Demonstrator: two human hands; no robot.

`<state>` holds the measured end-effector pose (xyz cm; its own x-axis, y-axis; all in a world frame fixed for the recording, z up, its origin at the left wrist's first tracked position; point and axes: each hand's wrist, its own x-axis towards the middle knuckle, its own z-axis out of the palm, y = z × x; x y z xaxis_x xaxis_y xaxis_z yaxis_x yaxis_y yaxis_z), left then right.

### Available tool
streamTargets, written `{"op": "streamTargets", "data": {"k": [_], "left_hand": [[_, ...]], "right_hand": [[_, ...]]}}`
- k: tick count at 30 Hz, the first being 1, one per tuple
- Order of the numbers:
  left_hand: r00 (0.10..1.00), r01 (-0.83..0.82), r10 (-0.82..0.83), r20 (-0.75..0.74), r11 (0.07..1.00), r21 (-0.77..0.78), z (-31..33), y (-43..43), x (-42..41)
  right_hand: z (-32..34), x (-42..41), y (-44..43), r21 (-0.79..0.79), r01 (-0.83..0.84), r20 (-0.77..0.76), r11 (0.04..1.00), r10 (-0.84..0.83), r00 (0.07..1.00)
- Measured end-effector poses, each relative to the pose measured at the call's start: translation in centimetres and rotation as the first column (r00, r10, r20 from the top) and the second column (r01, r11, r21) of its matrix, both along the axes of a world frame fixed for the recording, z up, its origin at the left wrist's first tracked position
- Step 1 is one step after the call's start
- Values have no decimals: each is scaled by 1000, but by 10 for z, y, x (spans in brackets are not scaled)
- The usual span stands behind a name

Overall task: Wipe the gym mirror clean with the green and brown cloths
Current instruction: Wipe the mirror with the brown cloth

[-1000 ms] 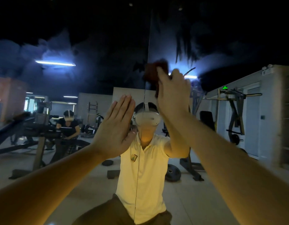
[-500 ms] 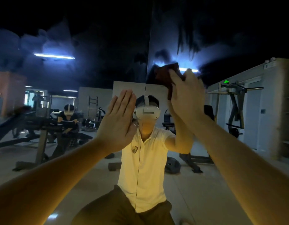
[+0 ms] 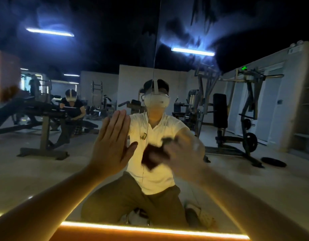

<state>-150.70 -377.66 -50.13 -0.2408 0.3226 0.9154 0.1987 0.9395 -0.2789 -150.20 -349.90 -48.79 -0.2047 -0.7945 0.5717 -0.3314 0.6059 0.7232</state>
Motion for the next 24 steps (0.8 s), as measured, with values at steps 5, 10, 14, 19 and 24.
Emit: {"op": "streamTargets", "data": {"k": [5, 10, 14, 19, 24], "left_hand": [[999, -46, 45, 25, 998, 44, -3, 9, -5], [998, -45, 45, 36, 999, 16, -2, 4, -3], [999, -22, 18, -36, 996, -90, 14, -10, 7], [996, -6, 6, -84, 1000, 3, 107, 13, 5], [992, 14, 1, -123, 992, 124, 182, 20, -1]], "right_hand": [[118, -17, 0, -685, -76, -167, 724, -55, 984], [-23, -5, -46, -553, -72, -59, 830, 48, 997], [-6, -7, -14, -6, -30, -59, 1000, 29, 998], [160, -11, 15, -396, 105, -185, 912, -191, 964], [214, -7, 91, -858, -24, -168, 513, -234, 958]]}}
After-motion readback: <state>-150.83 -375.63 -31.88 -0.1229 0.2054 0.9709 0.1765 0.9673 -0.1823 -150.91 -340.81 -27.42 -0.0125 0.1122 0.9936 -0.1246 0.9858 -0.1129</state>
